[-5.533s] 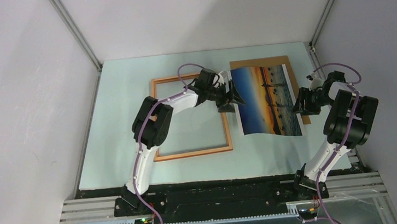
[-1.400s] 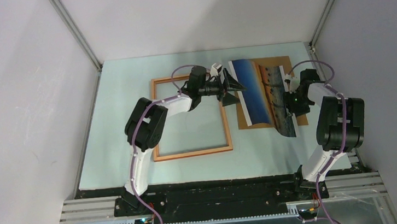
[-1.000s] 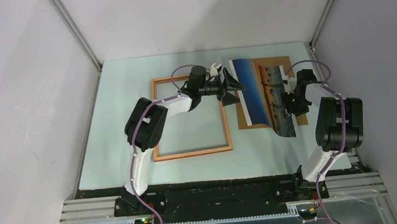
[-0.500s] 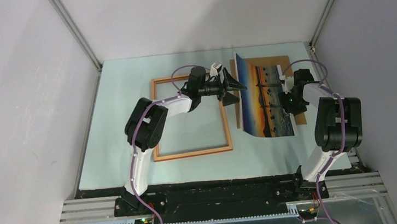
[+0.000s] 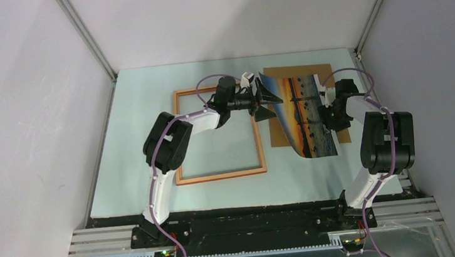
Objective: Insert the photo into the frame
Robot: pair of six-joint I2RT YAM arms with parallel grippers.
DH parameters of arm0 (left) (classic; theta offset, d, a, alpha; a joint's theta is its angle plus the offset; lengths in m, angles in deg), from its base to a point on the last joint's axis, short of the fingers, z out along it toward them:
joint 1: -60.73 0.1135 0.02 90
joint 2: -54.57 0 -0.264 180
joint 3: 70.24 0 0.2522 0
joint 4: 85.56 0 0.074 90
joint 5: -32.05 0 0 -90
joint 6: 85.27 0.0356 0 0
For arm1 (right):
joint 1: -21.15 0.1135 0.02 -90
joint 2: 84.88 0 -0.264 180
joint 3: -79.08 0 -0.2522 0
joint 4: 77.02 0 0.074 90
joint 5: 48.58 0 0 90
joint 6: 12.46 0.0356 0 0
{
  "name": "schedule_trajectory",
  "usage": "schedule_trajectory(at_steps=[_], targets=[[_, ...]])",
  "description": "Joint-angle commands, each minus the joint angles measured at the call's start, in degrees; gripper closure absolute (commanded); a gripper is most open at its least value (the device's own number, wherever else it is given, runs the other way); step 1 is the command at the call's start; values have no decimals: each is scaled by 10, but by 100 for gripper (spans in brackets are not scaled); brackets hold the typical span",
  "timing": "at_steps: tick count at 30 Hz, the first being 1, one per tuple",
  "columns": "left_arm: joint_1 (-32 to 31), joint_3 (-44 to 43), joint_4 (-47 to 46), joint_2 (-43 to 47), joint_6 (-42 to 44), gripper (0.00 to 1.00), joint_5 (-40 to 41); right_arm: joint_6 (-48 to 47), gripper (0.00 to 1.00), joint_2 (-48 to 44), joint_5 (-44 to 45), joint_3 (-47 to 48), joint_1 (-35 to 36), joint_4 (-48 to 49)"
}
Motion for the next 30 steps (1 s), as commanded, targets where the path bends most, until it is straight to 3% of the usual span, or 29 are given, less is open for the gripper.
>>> schedule_trajectory(at_steps=[1, 15, 23, 30], targets=[[4, 8, 29, -9, 58, 0, 18, 0, 47, -6, -10, -6, 4, 7], [2, 19, 130, -21, 145, 4, 62, 0, 47, -7, -19, -6, 1, 6], [2, -9, 144, -50, 155, 14, 62, 2, 47, -7, -26, -7, -3, 6], [-3, -24, 147, -65, 154, 35, 59, 3, 47, -8, -27, -7, -4, 6]])
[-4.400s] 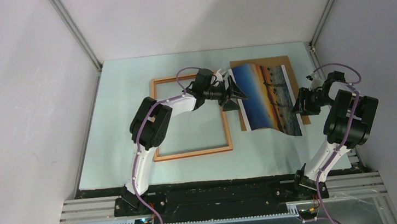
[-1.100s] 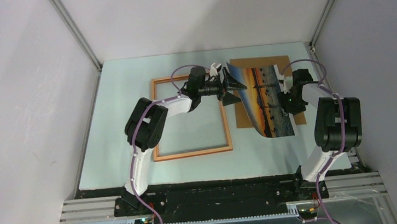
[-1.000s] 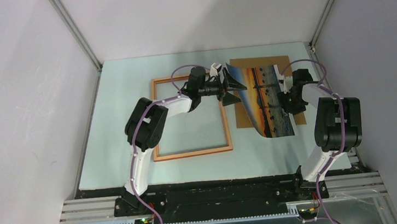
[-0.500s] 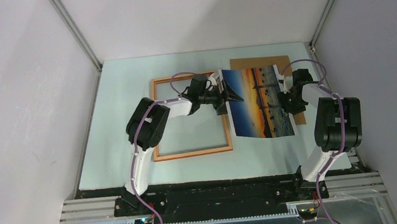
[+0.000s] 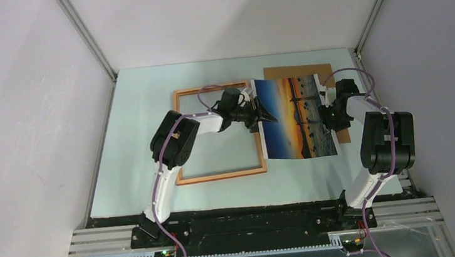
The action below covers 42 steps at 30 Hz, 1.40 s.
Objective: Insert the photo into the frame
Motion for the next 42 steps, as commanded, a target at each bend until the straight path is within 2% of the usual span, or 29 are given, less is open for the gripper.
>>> schedule_trajectory(at_steps=[1, 6, 11, 13, 18, 23, 35, 42], targets=[[-4, -23, 1, -8, 14, 41, -1, 3, 47, -8, -19, -6, -1, 5], [-5, -32, 3, -5, 15, 59, -6, 3, 47, -17, -27, -6, -1, 5], [-1, -50, 45, 8, 53, 92, -7, 1, 43, -50, -48, -6, -7, 7], [2, -60, 77, 21, 82, 99, -2, 1, 40, -66, -57, -6, -10, 9], [5, -107, 201, 50, 174, 100, 15, 4, 29, -117, -79, 0, -13, 12], [11, -148, 283, 108, 277, 100, 52, 20, 20, -161, -116, 23, -11, 5], [32, -159, 427, 269, 439, 100, 183, 101, 18, -182, -203, 134, 14, -16], [43, -166, 501, 378, 572, 100, 350, 122, 19, -176, -207, 177, 52, -24]])
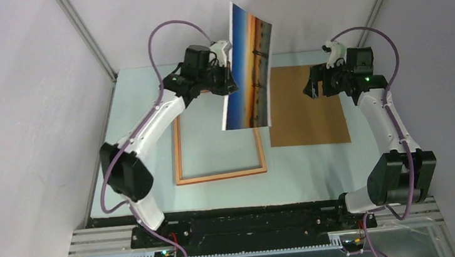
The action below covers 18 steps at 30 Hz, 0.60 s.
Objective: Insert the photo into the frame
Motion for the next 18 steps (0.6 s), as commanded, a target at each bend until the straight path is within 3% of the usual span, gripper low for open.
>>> schedule_trajectory(at_steps=[1, 9, 18], targets=[[8, -17, 53, 94, 126, 100, 138, 22, 19, -6, -15, 36, 26, -4], [-3, -18, 71, 190, 230, 100, 353, 51, 19, 5, -37, 37, 59, 13], [-80, 4, 75, 141, 278, 100, 457, 136, 19, 23, -157, 37, 63, 69]])
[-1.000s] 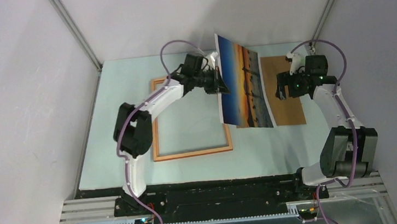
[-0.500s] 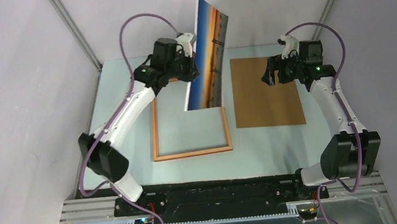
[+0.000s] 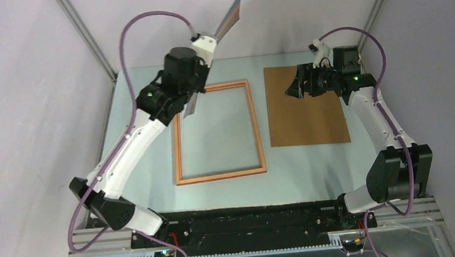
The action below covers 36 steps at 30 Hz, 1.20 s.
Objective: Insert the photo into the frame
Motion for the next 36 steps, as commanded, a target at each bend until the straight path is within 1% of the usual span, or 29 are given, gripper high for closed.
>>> schedule_trajectory(at_steps=[1, 3, 7, 11, 15, 17, 20, 25, 32, 36], targets=[[-41, 4, 2, -57, 39, 100, 71, 70, 19, 10, -83, 21, 1, 63], [-61, 1, 2, -87, 40, 100, 79, 98, 19, 18, -123, 19, 0, 81], [-103, -8, 6, -145, 31, 100, 89, 157, 19, 36, -172, -1, -4, 130], [-146, -26, 13, -206, 24, 100, 102, 236, 17, 39, -197, -48, -19, 212], [-169, -57, 29, -262, -3, 100, 72, 317, 14, 34, -208, -106, -51, 289], [-178, -78, 43, -290, -18, 100, 55, 341, 11, 30, -198, -135, -64, 316], [-188, -105, 53, -328, -38, 100, 36, 355, 8, 23, -166, -158, -73, 310], [-196, -133, 57, -359, -57, 100, 20, 379, 7, 5, -118, -222, -89, 329], [-214, -150, 57, -394, -70, 100, 13, 407, 7, 16, -112, -235, -97, 348], [-222, -161, 58, -415, -74, 100, 13, 406, 7, 17, -108, -235, -96, 344]])
